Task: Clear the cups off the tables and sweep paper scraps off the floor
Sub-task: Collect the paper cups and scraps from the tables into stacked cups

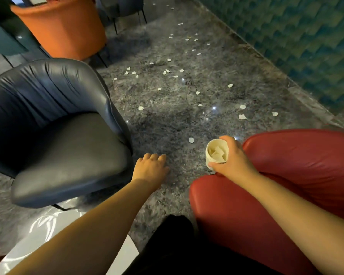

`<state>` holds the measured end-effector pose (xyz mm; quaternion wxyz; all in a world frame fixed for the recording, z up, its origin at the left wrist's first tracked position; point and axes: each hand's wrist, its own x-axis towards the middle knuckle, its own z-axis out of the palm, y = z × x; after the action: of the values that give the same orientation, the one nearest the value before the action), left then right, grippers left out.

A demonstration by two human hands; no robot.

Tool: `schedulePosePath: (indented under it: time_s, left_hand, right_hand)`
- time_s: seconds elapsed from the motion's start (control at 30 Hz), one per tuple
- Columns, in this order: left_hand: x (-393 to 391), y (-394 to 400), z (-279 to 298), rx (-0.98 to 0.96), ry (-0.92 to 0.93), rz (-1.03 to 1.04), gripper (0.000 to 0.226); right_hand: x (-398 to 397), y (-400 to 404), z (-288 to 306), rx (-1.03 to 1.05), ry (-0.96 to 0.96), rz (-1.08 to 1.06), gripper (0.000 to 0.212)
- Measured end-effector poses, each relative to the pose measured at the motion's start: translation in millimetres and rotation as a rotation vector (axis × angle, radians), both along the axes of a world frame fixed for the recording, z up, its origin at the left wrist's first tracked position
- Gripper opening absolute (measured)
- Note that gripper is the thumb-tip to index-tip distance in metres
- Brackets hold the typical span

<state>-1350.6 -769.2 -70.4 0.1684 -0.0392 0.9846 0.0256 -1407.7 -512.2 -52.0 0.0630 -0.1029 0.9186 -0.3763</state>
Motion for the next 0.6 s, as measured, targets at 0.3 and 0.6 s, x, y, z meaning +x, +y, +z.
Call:
schedulePosePath:
  time_s: [0.3, 0.6]
  left_hand:
    - [-129.7, -85.3, -18.0, 0.022, -0.004, -0.054, 0.046]
    - [-284.8, -172.5, 8.6, 0.001, 0.04, -0.11, 0.05]
  right_hand:
    - [-127.5, -87.8, -11.4, 0.014, -0.008, -0.027, 0.089]
    - [-260.7, -166.7, 5.3, -0.045, 0.02, -0.076, 0.086]
